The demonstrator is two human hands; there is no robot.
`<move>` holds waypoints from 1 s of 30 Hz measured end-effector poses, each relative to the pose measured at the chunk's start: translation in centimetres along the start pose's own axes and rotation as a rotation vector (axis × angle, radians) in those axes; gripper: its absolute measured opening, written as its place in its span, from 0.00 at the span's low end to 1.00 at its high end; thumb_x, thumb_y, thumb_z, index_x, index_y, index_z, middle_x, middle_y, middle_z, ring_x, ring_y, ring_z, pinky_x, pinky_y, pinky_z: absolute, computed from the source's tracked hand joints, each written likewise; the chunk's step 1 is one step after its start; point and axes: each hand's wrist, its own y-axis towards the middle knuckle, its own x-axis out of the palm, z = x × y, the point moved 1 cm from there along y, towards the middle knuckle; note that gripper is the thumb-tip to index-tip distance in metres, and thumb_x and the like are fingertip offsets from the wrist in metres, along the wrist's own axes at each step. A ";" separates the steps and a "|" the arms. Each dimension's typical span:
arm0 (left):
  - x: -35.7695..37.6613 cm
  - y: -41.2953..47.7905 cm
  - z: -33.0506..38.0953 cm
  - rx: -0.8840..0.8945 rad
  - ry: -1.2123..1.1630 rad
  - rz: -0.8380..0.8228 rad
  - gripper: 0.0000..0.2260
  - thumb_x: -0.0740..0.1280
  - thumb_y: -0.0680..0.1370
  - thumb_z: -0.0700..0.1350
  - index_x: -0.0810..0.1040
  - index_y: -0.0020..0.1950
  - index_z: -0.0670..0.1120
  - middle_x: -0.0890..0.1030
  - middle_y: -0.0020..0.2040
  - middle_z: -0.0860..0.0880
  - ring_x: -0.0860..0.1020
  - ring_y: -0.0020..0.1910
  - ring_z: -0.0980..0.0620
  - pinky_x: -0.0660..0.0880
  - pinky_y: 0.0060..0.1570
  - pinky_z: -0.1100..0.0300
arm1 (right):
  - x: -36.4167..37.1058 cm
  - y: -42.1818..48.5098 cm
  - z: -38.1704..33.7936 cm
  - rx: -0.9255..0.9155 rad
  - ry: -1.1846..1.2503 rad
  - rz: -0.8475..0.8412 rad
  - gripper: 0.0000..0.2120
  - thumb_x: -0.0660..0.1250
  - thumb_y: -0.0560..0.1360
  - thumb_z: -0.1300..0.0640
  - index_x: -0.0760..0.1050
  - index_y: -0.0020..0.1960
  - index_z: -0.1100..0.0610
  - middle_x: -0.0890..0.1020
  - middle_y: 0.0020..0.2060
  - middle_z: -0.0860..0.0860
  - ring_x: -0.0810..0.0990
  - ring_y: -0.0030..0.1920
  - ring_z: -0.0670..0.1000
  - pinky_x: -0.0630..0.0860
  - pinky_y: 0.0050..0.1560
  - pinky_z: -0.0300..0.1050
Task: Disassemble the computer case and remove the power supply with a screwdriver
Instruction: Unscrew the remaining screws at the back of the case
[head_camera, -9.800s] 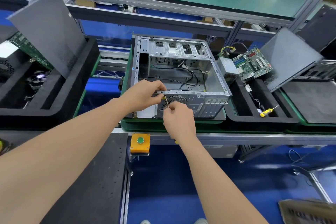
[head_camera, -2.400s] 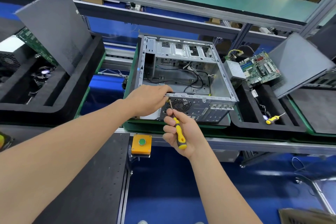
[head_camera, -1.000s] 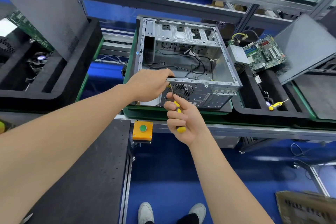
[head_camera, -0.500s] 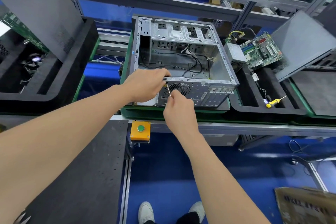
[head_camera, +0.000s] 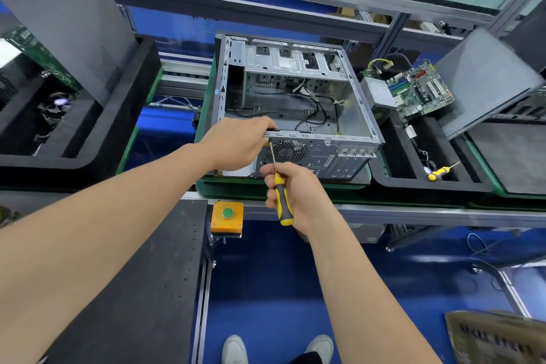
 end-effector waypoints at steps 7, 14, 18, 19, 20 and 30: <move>0.1 0.0 0.0 0.009 0.010 0.019 0.13 0.55 0.85 0.50 0.66 0.70 0.53 0.81 0.61 0.52 0.81 0.48 0.45 0.64 0.38 0.53 | 0.4 -0.6 1.4 0.139 0.621 -0.366 0.10 0.61 0.84 0.54 0.77 0.50 0.58 0.76 0.31 0.49 0.70 0.18 0.43 0.67 0.18 0.36; 0.4 0.0 -0.1 0.019 0.029 0.036 0.13 0.55 0.85 0.51 0.66 0.70 0.53 0.82 0.59 0.52 0.81 0.45 0.47 0.64 0.36 0.53 | 1.0 -0.5 0.8 0.074 0.757 -0.307 0.13 0.58 0.85 0.59 0.77 0.48 0.64 0.71 0.26 0.48 0.67 0.15 0.44 0.63 0.13 0.37; 0.6 0.2 -0.2 0.020 0.032 0.034 0.13 0.55 0.85 0.51 0.66 0.69 0.54 0.81 0.60 0.52 0.81 0.47 0.46 0.64 0.36 0.53 | 1.2 -0.5 0.5 -0.013 0.288 -0.059 0.09 0.60 0.84 0.59 0.75 0.49 0.61 0.71 0.27 0.50 0.62 0.16 0.46 0.60 0.16 0.38; 0.5 0.2 -0.2 0.020 0.031 0.034 0.13 0.55 0.85 0.50 0.66 0.70 0.54 0.81 0.59 0.52 0.81 0.47 0.46 0.64 0.35 0.53 | 1.2 -0.7 0.3 -0.066 0.119 0.009 0.08 0.60 0.84 0.60 0.75 0.49 0.61 0.72 0.27 0.51 0.62 0.17 0.48 0.60 0.18 0.39; 0.5 0.2 -0.2 0.022 0.031 0.035 0.13 0.55 0.85 0.50 0.66 0.70 0.54 0.82 0.59 0.52 0.81 0.46 0.46 0.64 0.35 0.53 | 1.1 -0.8 0.1 -0.141 -0.093 0.082 0.09 0.59 0.83 0.60 0.75 0.49 0.61 0.73 0.28 0.52 0.63 0.18 0.50 0.60 0.19 0.39; 0.0 0.0 0.1 -0.006 0.016 0.007 0.12 0.55 0.85 0.50 0.67 0.69 0.53 0.81 0.59 0.53 0.75 0.40 0.48 0.65 0.35 0.53 | 1.5 -0.7 0.2 -0.533 -1.356 0.643 0.12 0.59 0.85 0.49 0.72 0.45 0.51 0.77 0.36 0.48 0.75 0.37 0.56 0.68 0.37 0.48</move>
